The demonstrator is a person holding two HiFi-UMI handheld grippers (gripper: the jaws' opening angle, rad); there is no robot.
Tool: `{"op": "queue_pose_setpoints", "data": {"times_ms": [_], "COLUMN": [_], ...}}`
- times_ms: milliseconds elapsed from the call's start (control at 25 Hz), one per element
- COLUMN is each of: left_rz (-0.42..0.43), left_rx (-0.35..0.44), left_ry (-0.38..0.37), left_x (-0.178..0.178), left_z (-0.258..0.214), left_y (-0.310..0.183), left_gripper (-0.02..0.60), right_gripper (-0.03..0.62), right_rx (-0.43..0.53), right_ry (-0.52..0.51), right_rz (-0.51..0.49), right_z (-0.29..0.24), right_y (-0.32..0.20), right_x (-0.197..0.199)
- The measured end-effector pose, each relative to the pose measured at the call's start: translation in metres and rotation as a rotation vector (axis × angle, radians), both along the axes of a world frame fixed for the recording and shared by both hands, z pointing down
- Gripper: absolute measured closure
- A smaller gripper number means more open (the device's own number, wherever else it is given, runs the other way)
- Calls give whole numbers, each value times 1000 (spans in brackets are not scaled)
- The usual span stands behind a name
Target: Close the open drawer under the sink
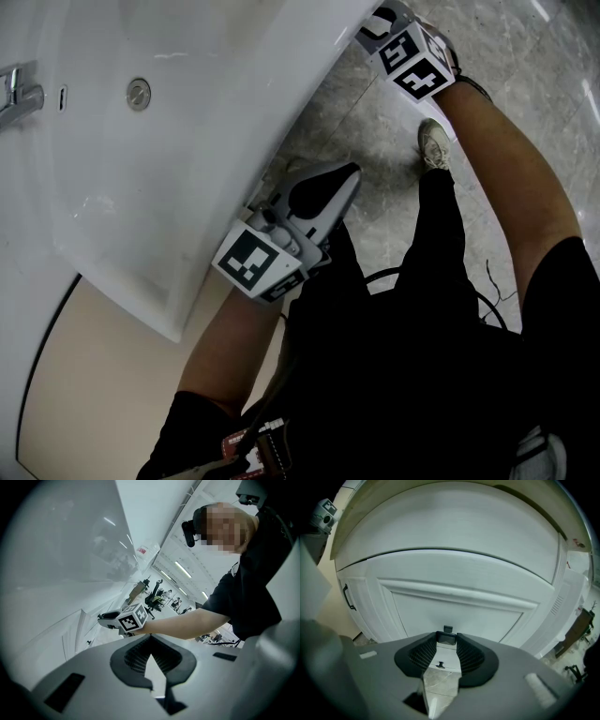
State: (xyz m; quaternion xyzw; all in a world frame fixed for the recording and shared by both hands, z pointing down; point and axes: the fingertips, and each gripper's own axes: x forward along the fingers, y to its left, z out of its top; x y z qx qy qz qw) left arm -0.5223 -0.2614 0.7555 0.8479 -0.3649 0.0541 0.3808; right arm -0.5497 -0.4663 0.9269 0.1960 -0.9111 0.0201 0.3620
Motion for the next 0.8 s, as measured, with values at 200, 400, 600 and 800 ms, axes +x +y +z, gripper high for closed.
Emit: {"op": "queue_pose_setpoints", "data": {"times_ms": [200,400,600,800], "left_rz": [3,6,4,-48], "left_rx": [1,-2,-14,-1], "left_ry": [8,8,3,-15], "left_x": [0,-2,-3,-4], "left_z": [0,2,3,-11], "left_y": [1,2,3,-5], "left_gripper": [581,581,581,581], "right_gripper": [464,465,464,457], "right_rx": [-3,-18,-27,-31], "right_ry": [-4,-17,-9,41], "right_rz": [-2,3,-18,-25], "right_z": [0,1,0,-2], "right_y": [0,-3,-5,-2], "right_x": [-2,-6,-10,-5]}}
